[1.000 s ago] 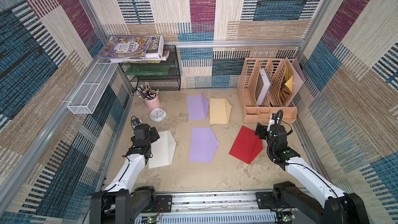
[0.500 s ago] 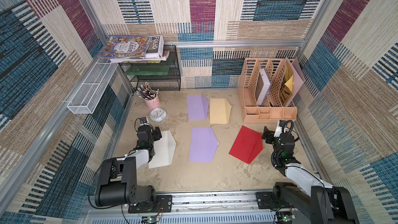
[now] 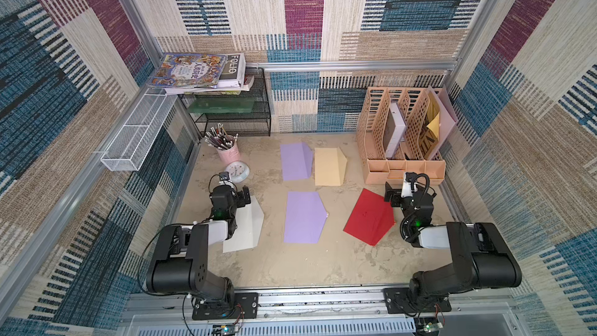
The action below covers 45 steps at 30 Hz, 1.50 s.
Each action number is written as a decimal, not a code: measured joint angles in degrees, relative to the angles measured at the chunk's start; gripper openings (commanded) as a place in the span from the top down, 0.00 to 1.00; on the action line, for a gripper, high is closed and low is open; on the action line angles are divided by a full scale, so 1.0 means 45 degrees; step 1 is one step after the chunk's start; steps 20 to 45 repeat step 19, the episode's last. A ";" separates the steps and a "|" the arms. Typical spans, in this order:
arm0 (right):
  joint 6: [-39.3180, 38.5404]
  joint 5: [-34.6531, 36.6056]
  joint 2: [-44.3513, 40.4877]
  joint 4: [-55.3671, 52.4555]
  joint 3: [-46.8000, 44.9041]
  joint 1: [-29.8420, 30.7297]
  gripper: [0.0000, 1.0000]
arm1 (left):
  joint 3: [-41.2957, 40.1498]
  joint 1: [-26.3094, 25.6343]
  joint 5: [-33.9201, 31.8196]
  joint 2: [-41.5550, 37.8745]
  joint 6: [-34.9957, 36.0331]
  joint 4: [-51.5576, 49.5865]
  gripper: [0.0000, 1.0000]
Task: Open the envelope
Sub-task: Reset both arms
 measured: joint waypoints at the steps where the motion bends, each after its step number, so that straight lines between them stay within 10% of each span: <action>1: -0.0010 0.0044 0.0019 -0.0053 0.0015 0.0000 0.04 | 0.0010 -0.0019 -0.0015 0.0000 0.0029 0.0000 0.01; 45: -0.0049 0.0044 0.0010 -0.0155 0.0049 0.0015 0.04 | -0.0141 -0.0131 -0.0238 0.0209 0.0223 0.0432 0.01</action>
